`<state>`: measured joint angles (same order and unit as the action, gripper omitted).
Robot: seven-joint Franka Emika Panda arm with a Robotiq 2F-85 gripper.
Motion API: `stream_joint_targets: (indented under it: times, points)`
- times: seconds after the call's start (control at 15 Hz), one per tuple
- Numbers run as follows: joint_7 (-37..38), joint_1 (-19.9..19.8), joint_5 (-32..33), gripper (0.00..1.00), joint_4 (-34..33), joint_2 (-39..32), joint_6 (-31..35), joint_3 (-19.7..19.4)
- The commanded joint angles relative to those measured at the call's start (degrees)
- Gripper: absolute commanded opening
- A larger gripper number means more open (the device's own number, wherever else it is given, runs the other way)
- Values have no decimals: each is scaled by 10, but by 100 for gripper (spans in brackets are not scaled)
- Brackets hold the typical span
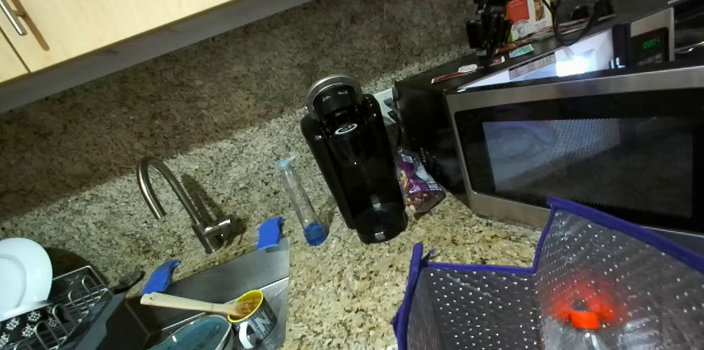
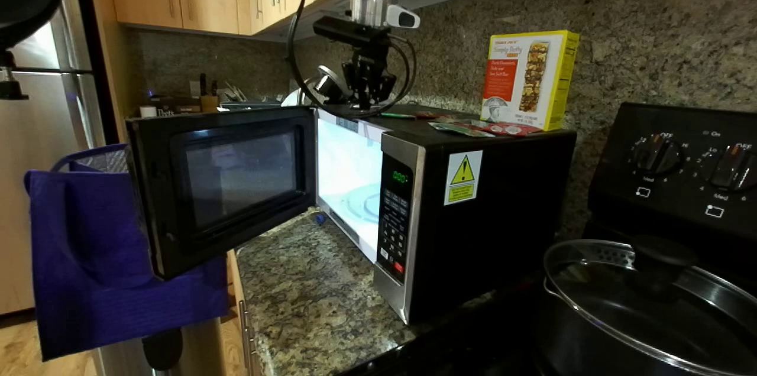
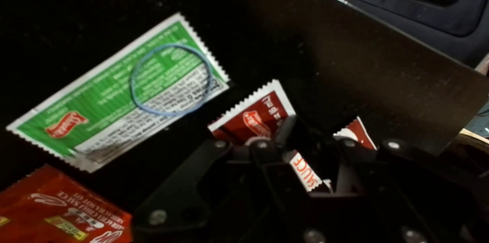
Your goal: Pick up one sachet from the top of the microwave and put it in the blue bag then close the microwave door
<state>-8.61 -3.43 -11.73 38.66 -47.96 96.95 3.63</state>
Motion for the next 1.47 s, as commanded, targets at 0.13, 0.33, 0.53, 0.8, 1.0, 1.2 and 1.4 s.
stream_joint_targets:
  times: [0.13,0.33,0.53,0.8,1.0,1.2,1.4]
  points:
    - [-9,-4,6,47,0,1,-5,-4]
    - [-14,1,15,66,-6,-3,-11,-8]
    - [-16,3,18,85,-9,-6,-20,-6]
    - [-2,5,18,100,-7,-2,-30,-10]
    - [-8,6,16,100,-5,2,-32,-13]
    - [-5,9,21,100,-5,2,-42,-17]
    - [-23,8,16,100,-6,2,-72,-12]
